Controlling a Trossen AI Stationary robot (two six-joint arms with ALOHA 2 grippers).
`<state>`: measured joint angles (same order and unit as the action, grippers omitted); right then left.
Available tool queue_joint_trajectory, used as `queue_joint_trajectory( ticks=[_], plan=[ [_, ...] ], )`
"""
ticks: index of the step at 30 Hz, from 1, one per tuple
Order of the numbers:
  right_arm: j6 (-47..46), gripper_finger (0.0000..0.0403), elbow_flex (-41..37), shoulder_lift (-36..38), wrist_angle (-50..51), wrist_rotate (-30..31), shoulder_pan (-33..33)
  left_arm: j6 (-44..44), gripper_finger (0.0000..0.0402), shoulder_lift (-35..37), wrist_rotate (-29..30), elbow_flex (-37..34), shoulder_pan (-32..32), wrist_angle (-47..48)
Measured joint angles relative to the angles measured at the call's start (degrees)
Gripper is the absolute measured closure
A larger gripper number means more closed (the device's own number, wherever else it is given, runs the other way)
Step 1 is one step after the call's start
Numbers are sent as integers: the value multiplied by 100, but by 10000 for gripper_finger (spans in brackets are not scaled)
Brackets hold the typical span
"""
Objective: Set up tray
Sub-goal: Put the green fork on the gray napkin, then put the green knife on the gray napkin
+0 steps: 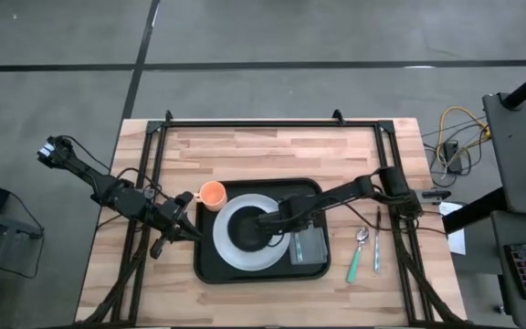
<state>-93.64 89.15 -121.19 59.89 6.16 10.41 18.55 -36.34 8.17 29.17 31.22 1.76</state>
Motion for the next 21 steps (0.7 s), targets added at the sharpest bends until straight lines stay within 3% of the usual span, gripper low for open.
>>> queue_joint_trajectory(
  ticks=[14, 18, 21],
  plan=[
    [597, 318, 167, 635, 453, 4, 4, 2, 378, 0, -82, 0, 0, -21],
    [878, 322, 171, 1029, 1143, 280, 159, 2, 378, 2, -193, 0, 0, -21],
    [585, 318, 129, 1243, 1987, 666, 345, 0, 378, 0, -219, 0, 0, -24]
  ],
)
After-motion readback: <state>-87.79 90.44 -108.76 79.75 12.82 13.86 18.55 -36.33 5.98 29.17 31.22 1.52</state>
